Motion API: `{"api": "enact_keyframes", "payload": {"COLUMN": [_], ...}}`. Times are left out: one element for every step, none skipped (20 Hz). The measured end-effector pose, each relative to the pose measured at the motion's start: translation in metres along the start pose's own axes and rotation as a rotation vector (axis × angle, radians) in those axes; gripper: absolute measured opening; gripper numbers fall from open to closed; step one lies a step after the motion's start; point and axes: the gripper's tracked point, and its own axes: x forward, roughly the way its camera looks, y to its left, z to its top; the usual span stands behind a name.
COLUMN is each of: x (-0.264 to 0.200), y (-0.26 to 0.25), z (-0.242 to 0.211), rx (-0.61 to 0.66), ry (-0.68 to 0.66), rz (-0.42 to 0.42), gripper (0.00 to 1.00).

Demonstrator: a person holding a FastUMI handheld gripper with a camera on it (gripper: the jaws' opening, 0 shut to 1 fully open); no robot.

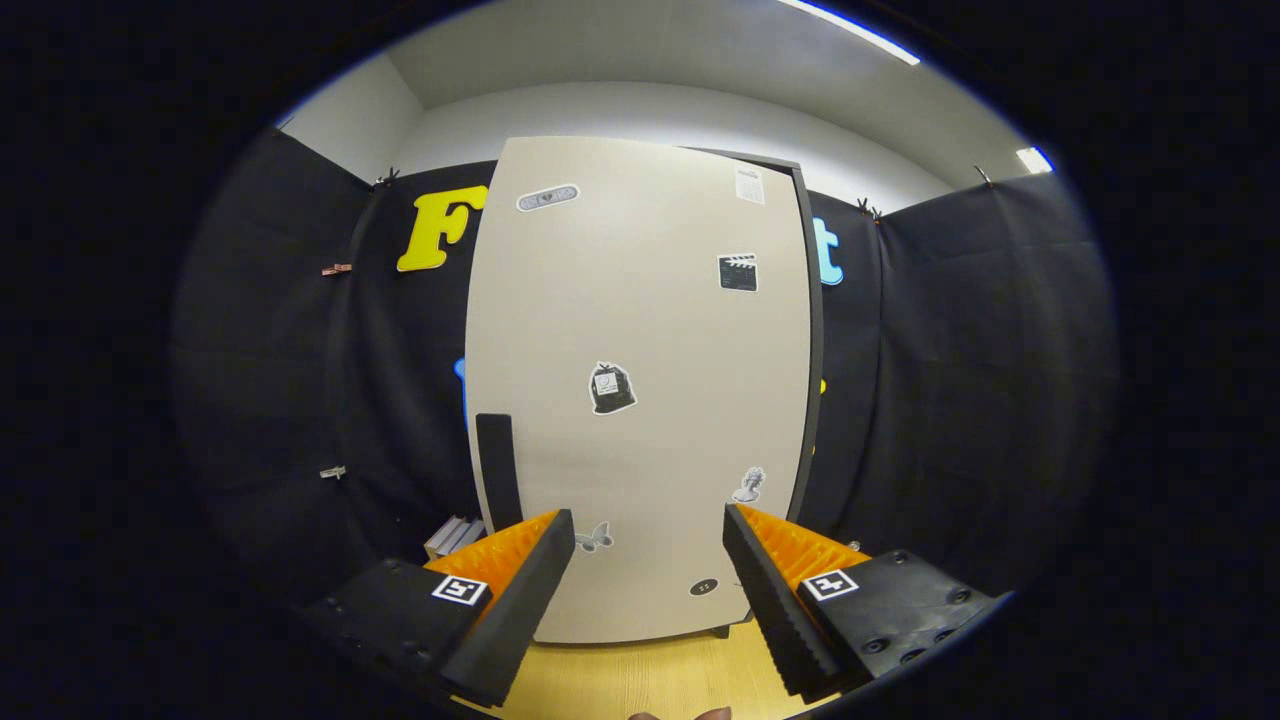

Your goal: Open the shoe cabinet door, grab the shoes and put them into the shoe cabinet, then close the shoe cabinet door.

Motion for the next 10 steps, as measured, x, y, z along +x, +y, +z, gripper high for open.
{"api": "enact_keyframes", "payload": {"x": [-0.0005, 0.0001, -0.0006, -0.0013, -0.0017, -0.0016, -0.0021, -0.0025, -0.0033, -0.0035], "y": [-0.0009, -0.0004, -0.0001, -0.0009, -0.0017, -0.0024, -0.0027, -0.0031, -0.0036, -0.0042], "z": [-0.0009, -0.0007, -0.0005, -0.0006, -0.0006, -0.0014, -0.0016, -0.0019, -0.0013, -0.0013], "rx": [0.000, 0.001, 0.003, 0.004, 0.003, 0.005, 0.009, 0.013, 0.017, 0.020], "ry": [0.000, 0.001, 0.001, 0.001, 0.001, 0.002, 0.003, 0.003, 0.002, 0.002], "rz": [0.002, 0.004, 0.006, 0.006, 0.005, 0.004, 0.003, 0.004, 0.003, 0.003], "gripper": [0.98, 0.98, 0.98, 0.98, 0.98, 0.98, 0.98, 0.98, 0.98, 0.98]}}
